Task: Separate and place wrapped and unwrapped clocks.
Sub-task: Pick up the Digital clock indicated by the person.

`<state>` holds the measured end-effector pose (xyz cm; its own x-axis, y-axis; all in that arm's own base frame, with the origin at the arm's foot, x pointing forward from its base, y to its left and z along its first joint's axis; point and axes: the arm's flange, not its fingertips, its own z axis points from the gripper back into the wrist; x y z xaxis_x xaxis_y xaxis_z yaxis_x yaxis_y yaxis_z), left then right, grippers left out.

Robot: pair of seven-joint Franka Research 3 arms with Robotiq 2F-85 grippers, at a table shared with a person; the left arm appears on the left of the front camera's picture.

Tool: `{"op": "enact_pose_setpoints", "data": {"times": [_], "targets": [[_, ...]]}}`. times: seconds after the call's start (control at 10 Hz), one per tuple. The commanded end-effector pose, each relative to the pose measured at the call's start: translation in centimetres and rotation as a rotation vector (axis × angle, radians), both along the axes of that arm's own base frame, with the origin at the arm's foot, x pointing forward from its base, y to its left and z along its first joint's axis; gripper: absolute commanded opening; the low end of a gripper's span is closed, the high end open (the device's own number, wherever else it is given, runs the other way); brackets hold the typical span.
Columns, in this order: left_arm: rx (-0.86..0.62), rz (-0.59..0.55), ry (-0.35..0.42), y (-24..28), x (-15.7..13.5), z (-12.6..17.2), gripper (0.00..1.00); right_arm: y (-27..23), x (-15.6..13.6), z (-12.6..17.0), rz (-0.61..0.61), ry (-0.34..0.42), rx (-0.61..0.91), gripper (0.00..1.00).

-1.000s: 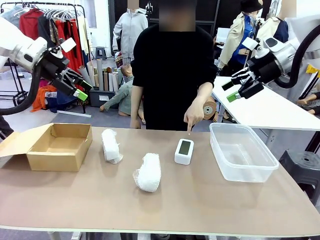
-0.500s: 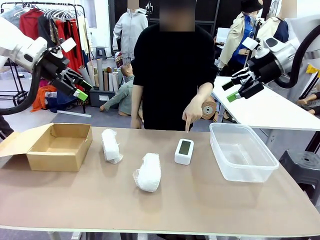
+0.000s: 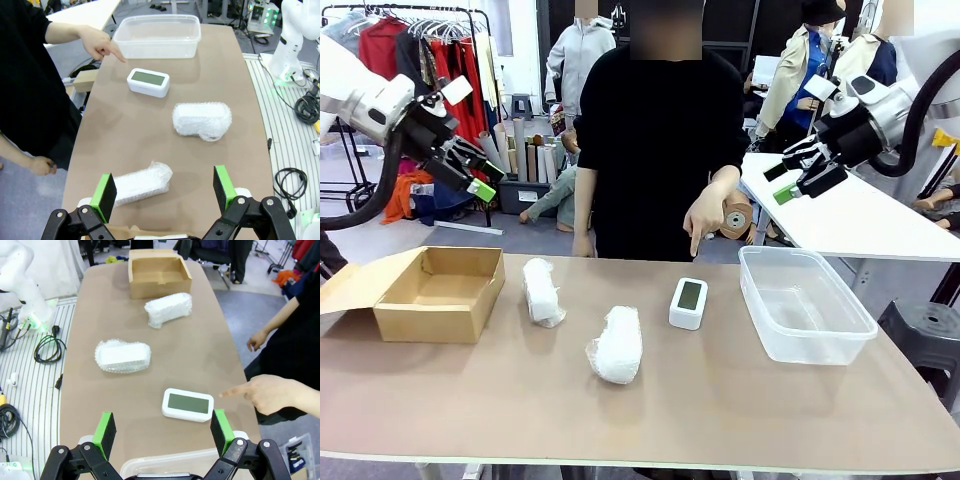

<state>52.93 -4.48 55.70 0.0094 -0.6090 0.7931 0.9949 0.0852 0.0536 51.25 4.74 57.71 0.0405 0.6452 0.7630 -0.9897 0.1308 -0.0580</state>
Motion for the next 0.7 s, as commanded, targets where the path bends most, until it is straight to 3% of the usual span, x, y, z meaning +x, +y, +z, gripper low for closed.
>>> {"op": "enact_pose_setpoints", "data": {"times": [0.0,0.3,0.6], "targets": [[-0.001,0.002,-0.004,0.0,-0.1,0.2,1.00,0.9,-0.2,0.5,0.021,0.031,-0.021,1.00],[-0.001,0.002,-0.004,0.0,-0.1,0.2,1.00,4.0,-2.3,2.3,-0.041,0.152,-0.087,1.00],[-0.001,0.002,-0.004,0.0,-0.1,0.2,1.00,6.7,-3.2,3.8,-0.199,0.271,-0.214,1.00]]}}
